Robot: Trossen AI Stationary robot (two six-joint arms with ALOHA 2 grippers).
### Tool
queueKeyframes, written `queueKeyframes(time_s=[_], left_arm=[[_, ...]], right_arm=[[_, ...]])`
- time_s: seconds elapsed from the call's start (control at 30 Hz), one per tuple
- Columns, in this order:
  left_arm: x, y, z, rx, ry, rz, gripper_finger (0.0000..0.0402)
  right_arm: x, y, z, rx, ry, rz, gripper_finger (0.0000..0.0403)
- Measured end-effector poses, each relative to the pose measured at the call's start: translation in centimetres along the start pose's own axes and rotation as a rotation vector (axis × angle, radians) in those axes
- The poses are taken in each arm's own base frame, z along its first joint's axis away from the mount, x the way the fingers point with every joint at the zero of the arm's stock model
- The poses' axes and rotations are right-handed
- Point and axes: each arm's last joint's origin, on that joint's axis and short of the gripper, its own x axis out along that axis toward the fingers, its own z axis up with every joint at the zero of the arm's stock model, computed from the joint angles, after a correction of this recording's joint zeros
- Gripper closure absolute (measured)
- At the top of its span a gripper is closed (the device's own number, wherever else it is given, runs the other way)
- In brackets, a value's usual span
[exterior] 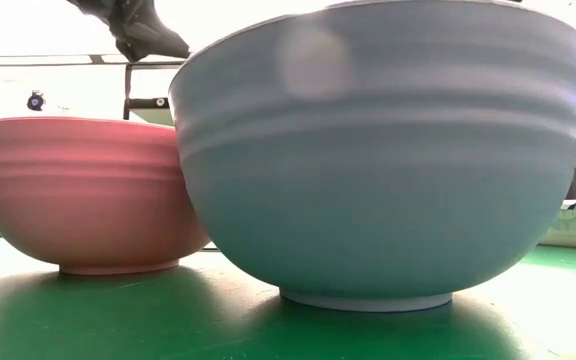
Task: Place and stack bowls onto a shelf
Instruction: Stack the blue bowl on top of the orange bowl on the shelf
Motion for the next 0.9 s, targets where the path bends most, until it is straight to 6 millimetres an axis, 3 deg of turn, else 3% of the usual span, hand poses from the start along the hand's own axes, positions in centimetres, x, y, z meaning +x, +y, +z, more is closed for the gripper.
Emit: queueKeyframes(time_s=[0.43,0.6,0.9], left_arm=[[-1.4,-0.8,0.1,-0.052,-0.043,-0.057,0.0322],[-1.6,-1.6,0.2,-0.045,-0.059,-0.104,0.0322],[-1.6,-3.3,0.4,-0.022,-0.095,-0.169,0.0322]], right_arm=[[1.1,1.9,-0.7,-0.223,-0.014,0.053,0.0257],[2.8,4.1,-0.8,-0.266,-0.014,0.159,0.0248],[6.2,7.2,-0.7,-0.337,0.044,0.135,0.0262]])
